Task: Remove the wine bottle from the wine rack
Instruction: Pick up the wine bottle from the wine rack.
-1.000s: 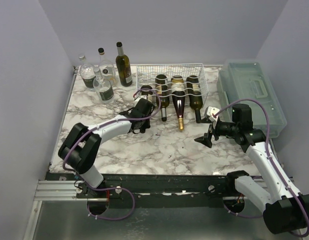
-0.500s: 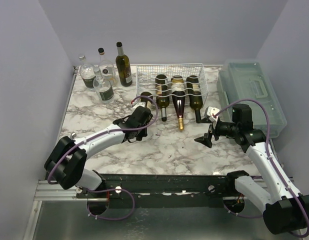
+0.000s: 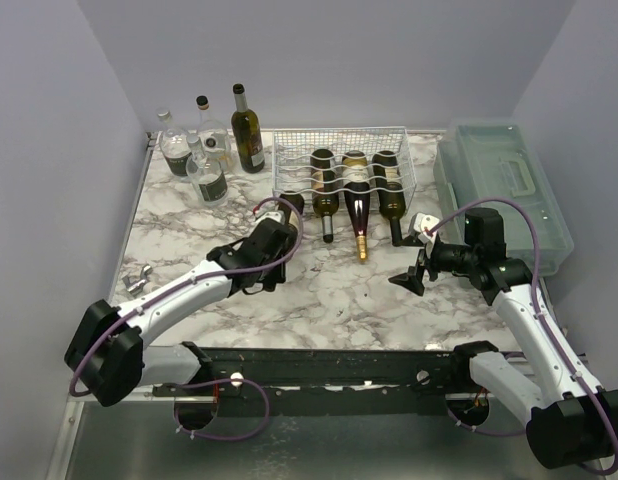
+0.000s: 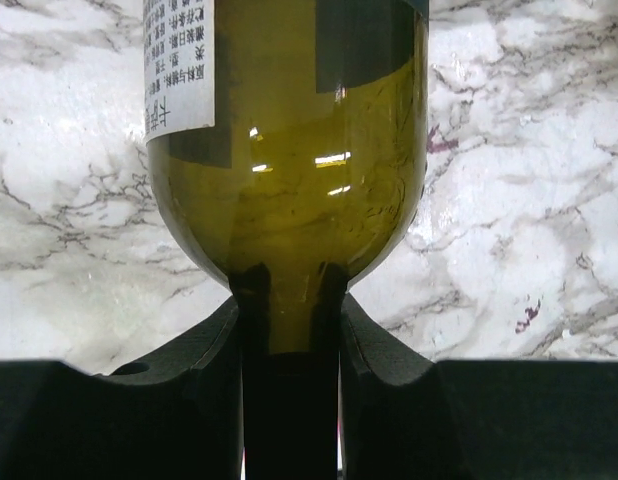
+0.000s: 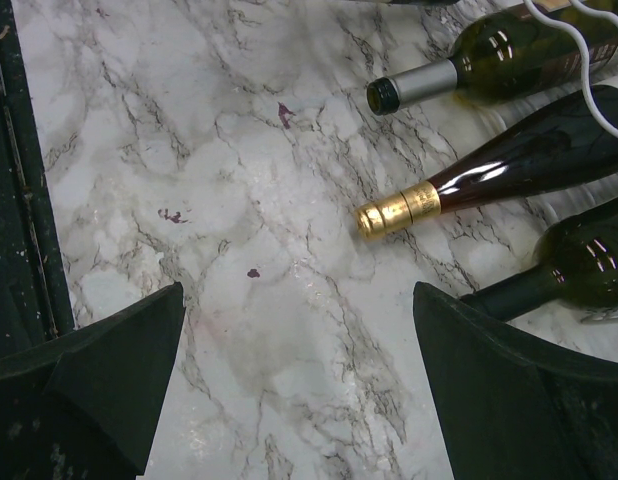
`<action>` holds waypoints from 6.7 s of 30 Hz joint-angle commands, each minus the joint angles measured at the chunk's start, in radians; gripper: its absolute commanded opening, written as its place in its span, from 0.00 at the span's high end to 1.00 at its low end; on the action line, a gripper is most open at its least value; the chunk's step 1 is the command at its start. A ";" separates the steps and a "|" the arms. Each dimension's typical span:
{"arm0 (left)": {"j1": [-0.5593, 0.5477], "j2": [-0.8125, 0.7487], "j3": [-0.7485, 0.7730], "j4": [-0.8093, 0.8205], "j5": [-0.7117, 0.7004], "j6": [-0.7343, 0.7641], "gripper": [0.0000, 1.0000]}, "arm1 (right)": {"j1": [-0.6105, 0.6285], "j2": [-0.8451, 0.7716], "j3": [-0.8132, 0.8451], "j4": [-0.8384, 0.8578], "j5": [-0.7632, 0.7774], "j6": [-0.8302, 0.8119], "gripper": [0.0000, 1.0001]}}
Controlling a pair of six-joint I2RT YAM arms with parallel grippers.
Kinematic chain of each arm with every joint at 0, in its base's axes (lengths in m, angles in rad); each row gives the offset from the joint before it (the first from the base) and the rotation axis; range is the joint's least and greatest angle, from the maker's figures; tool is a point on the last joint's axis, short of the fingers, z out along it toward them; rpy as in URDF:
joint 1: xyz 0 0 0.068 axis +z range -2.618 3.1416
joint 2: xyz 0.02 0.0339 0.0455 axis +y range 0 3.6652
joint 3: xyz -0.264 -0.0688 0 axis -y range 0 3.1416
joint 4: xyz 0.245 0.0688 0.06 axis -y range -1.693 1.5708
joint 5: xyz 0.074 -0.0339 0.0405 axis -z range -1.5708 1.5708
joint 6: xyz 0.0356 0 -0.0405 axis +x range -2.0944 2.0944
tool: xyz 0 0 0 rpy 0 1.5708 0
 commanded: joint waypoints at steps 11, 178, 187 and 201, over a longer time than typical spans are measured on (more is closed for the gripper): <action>-0.005 -0.207 -0.004 -0.091 0.190 0.008 1.00 | -0.005 0.004 -0.006 -0.007 -0.037 -0.020 0.00; -0.309 -0.231 -0.479 1.522 0.582 0.622 0.13 | 0.271 0.239 -0.097 0.219 -0.330 -0.279 0.90; -0.311 -0.188 -0.472 1.532 0.587 0.601 0.30 | 0.268 0.233 -0.095 0.215 -0.338 -0.281 0.90; -0.310 -0.166 -0.465 1.533 0.630 0.578 0.99 | 0.265 0.235 -0.097 0.215 -0.339 -0.283 0.90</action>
